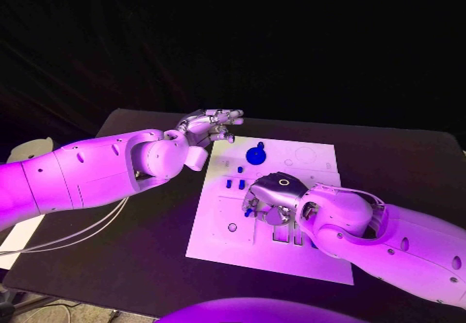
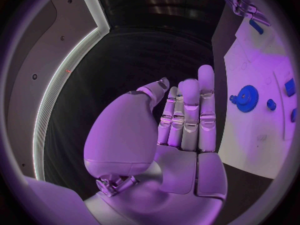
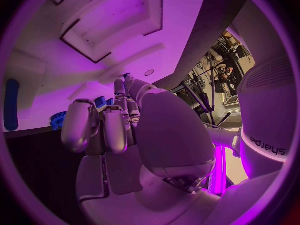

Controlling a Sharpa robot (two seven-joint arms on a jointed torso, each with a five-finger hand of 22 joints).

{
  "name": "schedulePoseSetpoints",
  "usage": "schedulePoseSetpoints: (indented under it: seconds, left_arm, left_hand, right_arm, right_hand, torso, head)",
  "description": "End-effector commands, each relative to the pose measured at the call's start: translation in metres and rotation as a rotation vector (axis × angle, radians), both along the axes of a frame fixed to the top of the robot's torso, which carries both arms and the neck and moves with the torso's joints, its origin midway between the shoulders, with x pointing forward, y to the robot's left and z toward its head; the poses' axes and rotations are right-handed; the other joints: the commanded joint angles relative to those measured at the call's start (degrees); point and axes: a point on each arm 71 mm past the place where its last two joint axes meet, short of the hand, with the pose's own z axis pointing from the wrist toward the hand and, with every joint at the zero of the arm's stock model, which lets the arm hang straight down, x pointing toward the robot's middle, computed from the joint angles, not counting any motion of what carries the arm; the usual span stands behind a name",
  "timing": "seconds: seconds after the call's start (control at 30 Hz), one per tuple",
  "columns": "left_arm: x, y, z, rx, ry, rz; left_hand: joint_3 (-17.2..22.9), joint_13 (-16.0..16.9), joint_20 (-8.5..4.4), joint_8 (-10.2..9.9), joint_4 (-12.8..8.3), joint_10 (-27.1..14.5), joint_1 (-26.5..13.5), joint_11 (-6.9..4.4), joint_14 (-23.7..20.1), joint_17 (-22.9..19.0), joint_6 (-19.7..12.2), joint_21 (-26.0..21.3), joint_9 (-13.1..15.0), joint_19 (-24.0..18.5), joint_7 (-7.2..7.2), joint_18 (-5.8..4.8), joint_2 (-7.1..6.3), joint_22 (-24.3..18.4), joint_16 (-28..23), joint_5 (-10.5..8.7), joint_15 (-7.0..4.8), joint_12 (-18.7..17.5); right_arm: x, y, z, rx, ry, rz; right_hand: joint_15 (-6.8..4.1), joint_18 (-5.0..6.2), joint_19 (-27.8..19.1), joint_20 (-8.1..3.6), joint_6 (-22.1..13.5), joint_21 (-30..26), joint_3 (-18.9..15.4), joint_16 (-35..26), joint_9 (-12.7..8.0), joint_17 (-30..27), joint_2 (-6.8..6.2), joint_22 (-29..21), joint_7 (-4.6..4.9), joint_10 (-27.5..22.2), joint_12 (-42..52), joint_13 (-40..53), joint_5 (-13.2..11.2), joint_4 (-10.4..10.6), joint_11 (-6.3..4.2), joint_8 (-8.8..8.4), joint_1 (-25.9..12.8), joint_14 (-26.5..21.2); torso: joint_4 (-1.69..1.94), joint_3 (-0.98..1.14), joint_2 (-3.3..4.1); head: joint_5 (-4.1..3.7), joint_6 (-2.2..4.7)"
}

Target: Assemble the parts on the task board

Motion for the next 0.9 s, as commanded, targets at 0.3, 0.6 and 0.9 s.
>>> schedulePoseSetpoints:
  seconds: [0.3,0.6,0.9]
  left_arm:
    - [-0.0011,-0.003,0.0016,-0.009,-0.009,-0.022]
    - [-0.0013,-0.0024,0.0016,-0.007,-0.007,-0.023]
    - [-0.0014,-0.0019,0.0015,-0.006,-0.006,-0.023]
  left_hand:
    - [-0.2,0.0,0.19,0.1,-0.1,-0.4,-0.3,0.06,-0.5,-0.1,-0.3,-0.3,0.0,0.1,0.14,0.64,0.39,-0.1,0.0,0.23,-0.03,0.3]
    - [-0.2,0.0,0.19,0.1,-0.1,-0.4,-0.3,0.06,-0.5,-0.1,-0.3,-0.3,0.0,0.1,0.14,0.64,0.39,-0.1,0.0,0.23,-0.03,0.3]
    - [-0.2,0.0,0.19,0.1,-0.1,-0.4,-0.3,0.06,-0.5,-0.1,-0.3,-0.3,0.0,0.1,0.14,0.64,0.39,-0.1,0.0,0.23,-0.03,0.3]
  right_arm:
    - [0.0002,0.0035,-0.0095,-0.108,0.026,-0.015]
    - [0.0026,0.0027,-0.0096,-0.082,0.023,-0.041]
    - [0.0039,-0.0004,-0.006,-0.028,0.002,-0.055]
  right_hand:
    - [0.53,0.74,0.0,0.58,0.0,-0.2,-0.4,0.1,0.1,-0.2,-0.33,-0.2,0.04,-0.2,-0.3,0.0,-0.1,-0.2,0.3,0.24,-1.6,3.5]
    - [2.41,1.25,-1.4,2.03,-6.6,-2.6,-1.8,-1.2,-1.5,-2.1,-3.21,-3.4,2.03,-8.5,-0.3,-0.3,0.2,-0.1,2.69,-0.13,-4.6,3.0]
    - [3.0,1.72,-2.2,2.77,-9.8,-4.0,-3.5,-2.0,-2.4,-3.6,-3.45,-5.4,2.06,-13.0,-0.1,-0.2,0.3,-0.8,3.41,-0.09,-4.9,2.7]
  torso:
    - [0.01,-0.06,-0.01]
    - [0.04,-0.03,-0.04]
    - [0.02,-0.02,-0.02]
  head:
    - [-0.18,-0.09]
    - [-0.13,-0.12]
    - [-0.16,-0.01]
